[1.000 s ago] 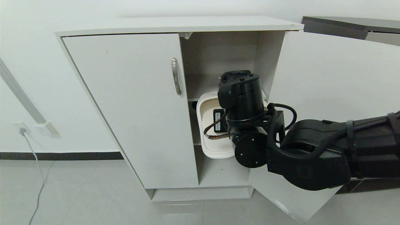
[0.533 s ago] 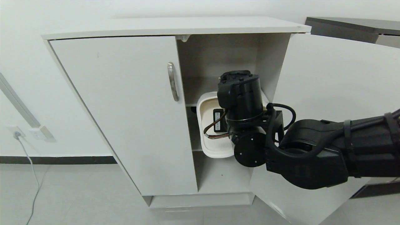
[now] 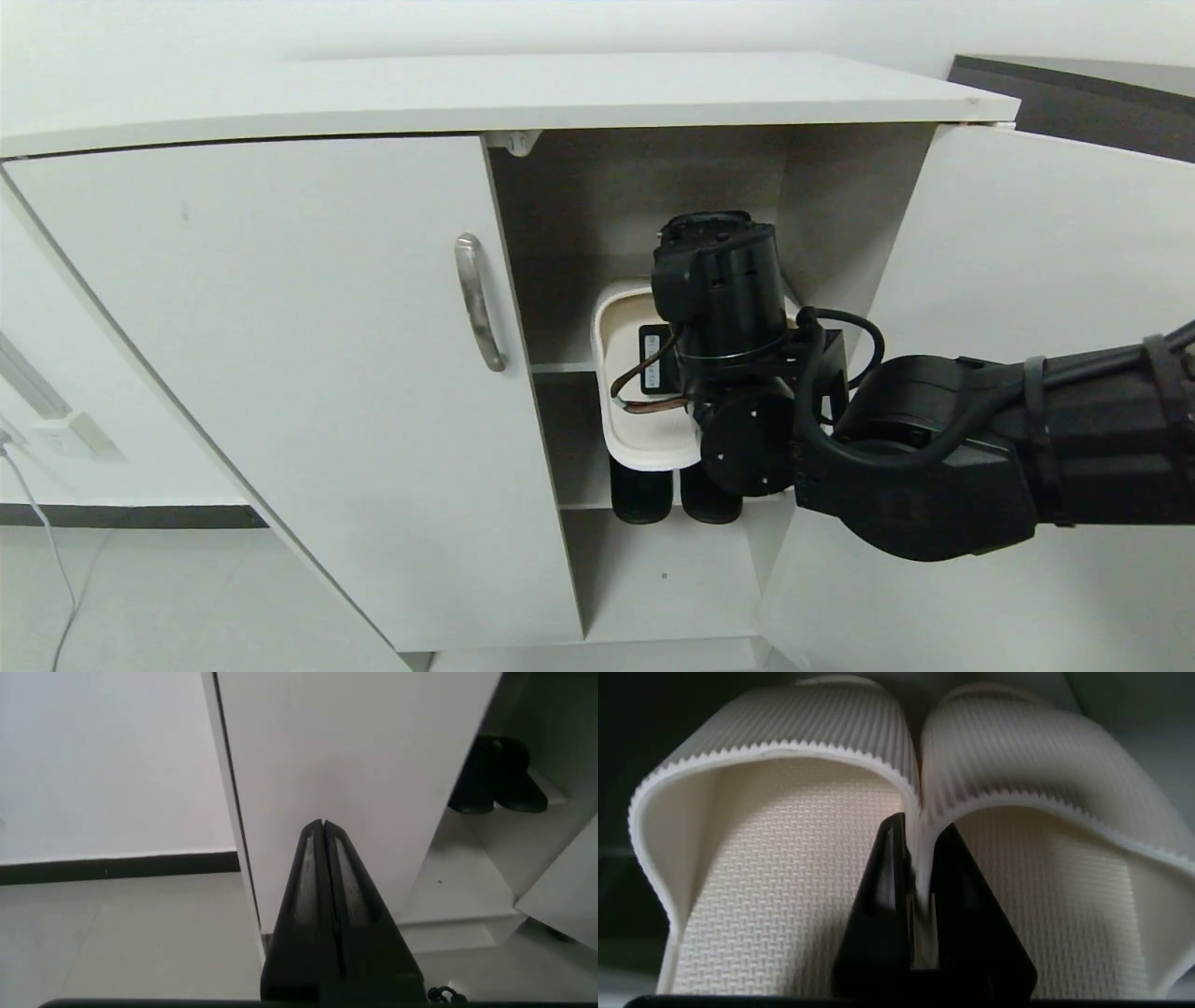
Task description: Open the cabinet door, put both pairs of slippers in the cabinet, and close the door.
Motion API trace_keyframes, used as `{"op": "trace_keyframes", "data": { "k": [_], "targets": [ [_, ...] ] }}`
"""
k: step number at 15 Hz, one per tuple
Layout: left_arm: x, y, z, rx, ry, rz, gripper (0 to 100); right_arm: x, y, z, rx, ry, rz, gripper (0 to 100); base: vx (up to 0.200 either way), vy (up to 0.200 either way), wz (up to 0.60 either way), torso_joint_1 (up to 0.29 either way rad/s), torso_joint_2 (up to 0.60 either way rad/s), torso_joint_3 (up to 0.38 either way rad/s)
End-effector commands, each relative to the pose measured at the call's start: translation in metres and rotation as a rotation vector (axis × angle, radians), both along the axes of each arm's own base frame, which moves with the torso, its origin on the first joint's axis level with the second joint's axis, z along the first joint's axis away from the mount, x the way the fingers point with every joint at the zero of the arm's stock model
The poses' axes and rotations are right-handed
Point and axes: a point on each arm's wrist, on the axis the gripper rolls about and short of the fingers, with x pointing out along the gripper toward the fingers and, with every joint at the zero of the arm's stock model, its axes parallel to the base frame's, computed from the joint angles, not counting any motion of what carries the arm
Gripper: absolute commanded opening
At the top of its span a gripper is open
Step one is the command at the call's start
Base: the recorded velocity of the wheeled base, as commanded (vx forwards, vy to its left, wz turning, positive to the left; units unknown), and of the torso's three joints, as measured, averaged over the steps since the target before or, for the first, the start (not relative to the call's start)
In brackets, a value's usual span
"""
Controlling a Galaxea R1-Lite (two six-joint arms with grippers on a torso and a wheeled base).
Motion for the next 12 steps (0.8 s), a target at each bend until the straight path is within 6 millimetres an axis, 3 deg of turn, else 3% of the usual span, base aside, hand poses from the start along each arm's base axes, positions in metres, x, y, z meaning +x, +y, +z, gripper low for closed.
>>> {"op": "trace_keyframes", "data": {
  "k": [1,6,12],
  "targets": [
    [0.0,0.0,0.0,0.0,0.0,0.0,0,0.001,0.0,0.0,0.002,-0.001,-0.002,0,0.0,0.0,0.0,0.0,0.0,0.0],
    [0.0,0.0,0.0,0.003,0.0,-0.001,0,0.008,-0.004,-0.001,-0.003,0.002,-0.014,0,0.0,0.0,0.0,0.0,0.0,0.0],
    [0.0,0.0,0.0,0.002,0.0,0.0,0,0.038,0.005,-0.017,-0.03,0.026,-0.037,0,0.0,0.0,0.0,0.0,0.0,0.0]
  ]
}}
